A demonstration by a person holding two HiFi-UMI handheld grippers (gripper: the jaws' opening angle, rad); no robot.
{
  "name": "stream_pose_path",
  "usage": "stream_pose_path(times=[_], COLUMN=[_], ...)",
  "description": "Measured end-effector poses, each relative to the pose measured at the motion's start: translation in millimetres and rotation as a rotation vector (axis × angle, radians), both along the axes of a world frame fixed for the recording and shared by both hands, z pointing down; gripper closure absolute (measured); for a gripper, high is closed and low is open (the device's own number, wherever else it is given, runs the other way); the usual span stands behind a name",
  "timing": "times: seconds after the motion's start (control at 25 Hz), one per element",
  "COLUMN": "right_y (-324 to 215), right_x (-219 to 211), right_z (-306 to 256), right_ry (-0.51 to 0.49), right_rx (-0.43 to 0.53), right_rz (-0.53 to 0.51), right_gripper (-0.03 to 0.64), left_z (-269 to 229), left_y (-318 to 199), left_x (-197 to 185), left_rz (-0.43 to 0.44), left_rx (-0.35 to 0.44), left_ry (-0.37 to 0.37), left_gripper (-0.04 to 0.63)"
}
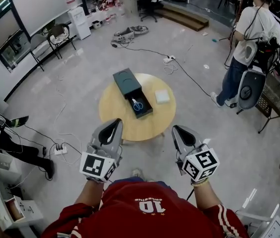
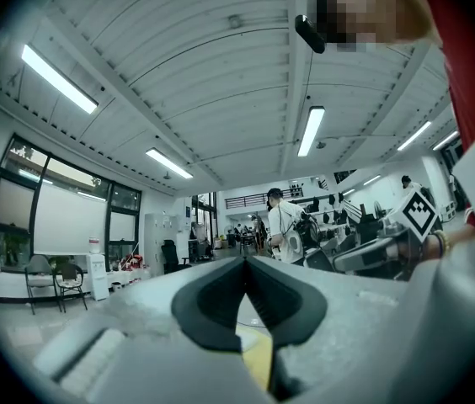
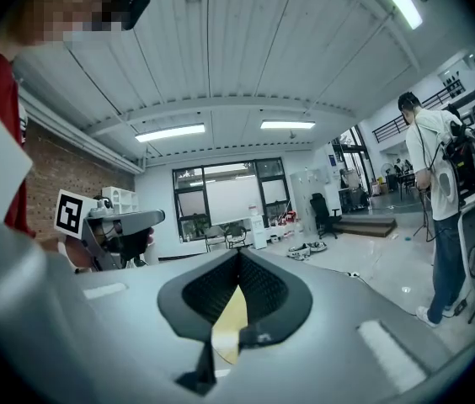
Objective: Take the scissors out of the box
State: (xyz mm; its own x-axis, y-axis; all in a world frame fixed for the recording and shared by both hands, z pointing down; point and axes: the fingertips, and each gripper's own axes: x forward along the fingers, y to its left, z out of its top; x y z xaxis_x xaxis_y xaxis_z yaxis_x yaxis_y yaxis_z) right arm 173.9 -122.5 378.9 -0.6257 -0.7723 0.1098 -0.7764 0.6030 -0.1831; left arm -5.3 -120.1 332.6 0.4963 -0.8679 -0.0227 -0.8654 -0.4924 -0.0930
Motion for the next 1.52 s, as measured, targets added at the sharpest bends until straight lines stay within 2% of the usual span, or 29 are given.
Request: stream_pose_path(times=[0.32,0.76,1.2,1.52], right_y=[-36,-77,-79,-86], right_x=[-42,-82,-94,-98], right_z=[-8,-20,-12,-22], right_ry=[0.041,0.065,0.064,0.067], right_rx=[0.001,0.063,0.067,0.150], right_rz=[0.004,0.057,0.095,0.067], right_gripper=[0.617,0.617,0.617,0.614], left_z=[0,0,16,14], left_y=[-47,-94,-100,-105], left_x=[-40,-76,-83,-88], left_rz=[0.019,0.067,0.114,0.080], left_rx=[-0.003,0.004,-0.004,0.008], left_ry=[0.064,0.103,0.107,0.125], left_gripper=[0.592,0.592,0.592,0.592])
